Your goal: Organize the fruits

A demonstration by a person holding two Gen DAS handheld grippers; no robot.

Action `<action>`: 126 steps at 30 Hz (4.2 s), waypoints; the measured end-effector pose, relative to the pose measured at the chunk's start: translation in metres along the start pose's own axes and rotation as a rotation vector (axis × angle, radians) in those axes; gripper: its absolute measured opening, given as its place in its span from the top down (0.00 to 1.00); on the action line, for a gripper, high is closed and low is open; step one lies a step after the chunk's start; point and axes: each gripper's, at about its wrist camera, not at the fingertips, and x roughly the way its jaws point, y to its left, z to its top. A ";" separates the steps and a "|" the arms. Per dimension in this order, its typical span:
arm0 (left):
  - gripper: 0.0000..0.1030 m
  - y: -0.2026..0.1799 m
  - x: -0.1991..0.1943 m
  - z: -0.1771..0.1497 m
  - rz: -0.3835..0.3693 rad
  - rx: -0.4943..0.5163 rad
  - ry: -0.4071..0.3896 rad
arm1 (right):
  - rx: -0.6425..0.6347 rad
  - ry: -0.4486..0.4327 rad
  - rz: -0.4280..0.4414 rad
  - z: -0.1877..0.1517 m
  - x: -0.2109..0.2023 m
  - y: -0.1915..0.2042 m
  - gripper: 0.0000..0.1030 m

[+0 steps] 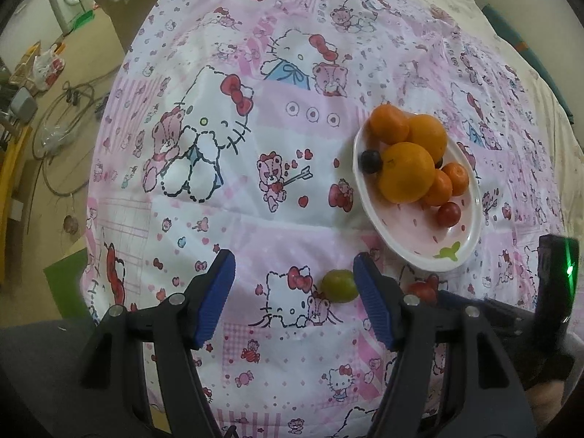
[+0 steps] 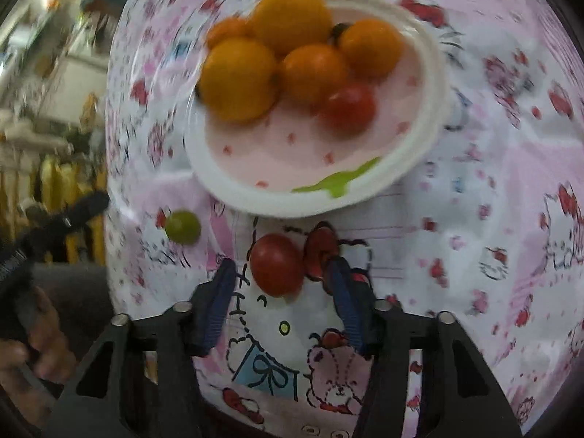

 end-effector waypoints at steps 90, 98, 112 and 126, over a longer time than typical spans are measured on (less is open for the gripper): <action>0.74 -0.134 0.065 0.009 -0.014 0.370 0.006 | 0.128 -0.184 0.027 0.072 -0.048 -0.068 0.66; 0.34 -0.128 0.055 0.012 -0.027 0.333 -0.031 | 0.143 -0.205 0.031 0.072 -0.054 -0.070 0.64; 0.34 -0.116 0.029 0.012 0.001 0.310 -0.120 | 0.093 -0.348 0.029 0.065 -0.098 -0.055 0.34; 0.07 -0.073 -0.035 0.008 -0.002 0.224 -0.265 | 0.045 -0.526 0.020 0.012 -0.151 -0.033 0.20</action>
